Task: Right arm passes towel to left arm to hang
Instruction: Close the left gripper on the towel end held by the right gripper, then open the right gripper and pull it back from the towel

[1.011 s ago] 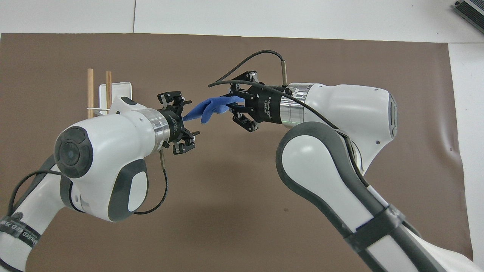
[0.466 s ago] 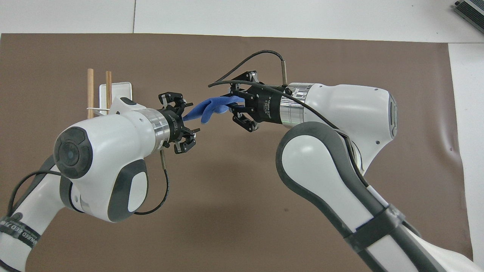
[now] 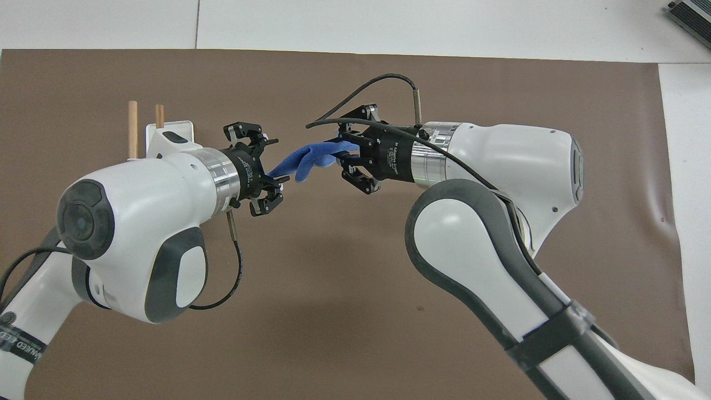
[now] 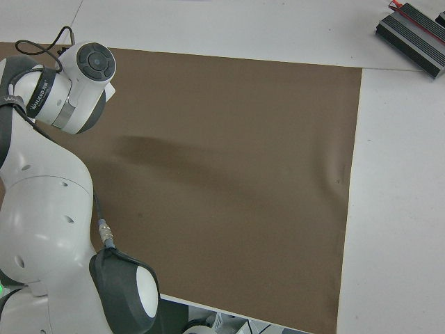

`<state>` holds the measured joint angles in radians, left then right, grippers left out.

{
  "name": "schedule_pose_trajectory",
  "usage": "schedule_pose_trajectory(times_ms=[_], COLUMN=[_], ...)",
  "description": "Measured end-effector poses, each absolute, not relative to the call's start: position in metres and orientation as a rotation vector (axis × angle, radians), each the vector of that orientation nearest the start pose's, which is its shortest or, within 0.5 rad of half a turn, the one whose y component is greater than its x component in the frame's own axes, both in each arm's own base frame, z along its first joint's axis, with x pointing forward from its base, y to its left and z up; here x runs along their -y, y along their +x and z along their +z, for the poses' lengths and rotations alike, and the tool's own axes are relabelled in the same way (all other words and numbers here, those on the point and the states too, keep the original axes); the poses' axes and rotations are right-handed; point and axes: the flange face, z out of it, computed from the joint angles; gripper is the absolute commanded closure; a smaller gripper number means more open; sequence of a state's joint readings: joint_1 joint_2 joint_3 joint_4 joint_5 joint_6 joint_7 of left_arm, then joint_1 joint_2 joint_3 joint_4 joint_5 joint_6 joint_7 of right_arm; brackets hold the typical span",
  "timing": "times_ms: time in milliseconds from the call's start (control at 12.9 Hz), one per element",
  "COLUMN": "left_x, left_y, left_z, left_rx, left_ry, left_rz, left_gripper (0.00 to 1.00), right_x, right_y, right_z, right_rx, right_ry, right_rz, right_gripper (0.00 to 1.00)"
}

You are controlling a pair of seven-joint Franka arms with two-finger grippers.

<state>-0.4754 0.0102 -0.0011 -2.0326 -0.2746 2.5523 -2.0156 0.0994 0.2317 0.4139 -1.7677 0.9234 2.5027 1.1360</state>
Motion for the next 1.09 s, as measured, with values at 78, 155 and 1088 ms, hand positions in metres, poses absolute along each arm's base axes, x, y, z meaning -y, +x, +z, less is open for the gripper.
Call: schedule_pose_trajectory(times_ms=[78,155,1088], left_x=[0.2692,0.2692,0.2694], left_y=[0.5295,0.5295,0.5290], left_z=[0.4960,0.4959,0.4951], left_rx=[-1.975,-1.975,-1.844], left_ry=[1.686,1.686,1.836], left_rz=[-0.047,-0.047,0.004], left_gripper=[0.66,0.76,1.00], right_x=[-0.3009,-0.3009,-0.2986], right_y=[0.5889,0.5889,0.5880], right_z=[0.4946,0.4946,0.4929], right_rx=[-1.343,-1.343,-1.318], right_ry=[-1.792,-1.792,-1.866], right_rz=[0.338,0.338,0.330], right_gripper=[1.00,1.00,0.00])
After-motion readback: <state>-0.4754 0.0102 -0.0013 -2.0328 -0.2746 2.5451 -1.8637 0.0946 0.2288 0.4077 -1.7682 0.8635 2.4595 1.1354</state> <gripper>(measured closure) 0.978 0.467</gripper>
